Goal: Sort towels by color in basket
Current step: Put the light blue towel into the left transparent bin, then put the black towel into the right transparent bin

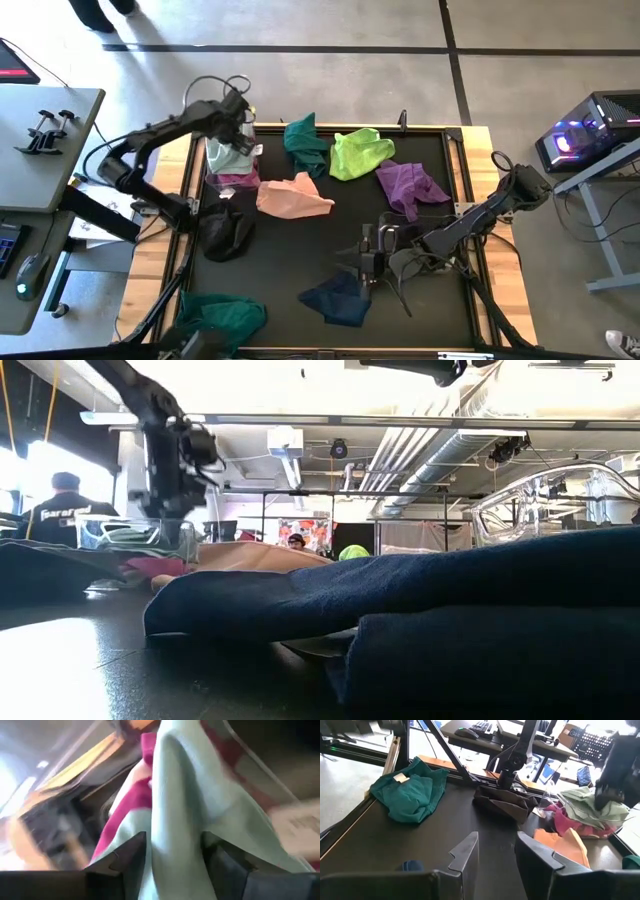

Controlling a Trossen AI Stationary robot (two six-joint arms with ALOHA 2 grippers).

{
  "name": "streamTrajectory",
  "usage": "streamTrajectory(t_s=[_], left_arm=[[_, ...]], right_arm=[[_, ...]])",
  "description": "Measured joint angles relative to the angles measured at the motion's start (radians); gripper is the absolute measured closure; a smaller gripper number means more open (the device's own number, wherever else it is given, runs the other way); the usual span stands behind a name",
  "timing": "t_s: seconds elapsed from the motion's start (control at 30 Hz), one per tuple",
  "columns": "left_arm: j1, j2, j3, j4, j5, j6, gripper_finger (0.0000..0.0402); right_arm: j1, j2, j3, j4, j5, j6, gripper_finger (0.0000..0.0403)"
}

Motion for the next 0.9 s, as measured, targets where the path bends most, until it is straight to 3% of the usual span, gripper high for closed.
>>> streamTrajectory(t_s=[0.17,0.27,0.57,0.73,0.9], left_arm=[[-0.062,-0.134,0.071,-0.163,0.0,-0.087,0.0214],[-0.171,-0.232,0.072,-0.204,-0.013,-0.181,0.0224],[-0.757,-0.358,0.072,-0.194,-0.05,-0.432,0.0264],[-1.082,-0.321,0.071,-0.229,-0.074,-0.6,0.0282],[-1.321,-0.239,0.067,-0.352,-0.062,-0.86,0.0292]], right_arm=[[0.0,0.0,0.0,0.0,0.0,0.007,0.0281],[0.0,0.0,0.0,0.0,0.0,0.007,0.0281],[-0.021,0.0,0.0,0.001,0.0,0.01,0.0281],[-0.038,0.0,0.0,0.001,0.0,0.025,0.0281],[-0.04,0.0,0.0,0.001,0.0,0.024,0.0281]])
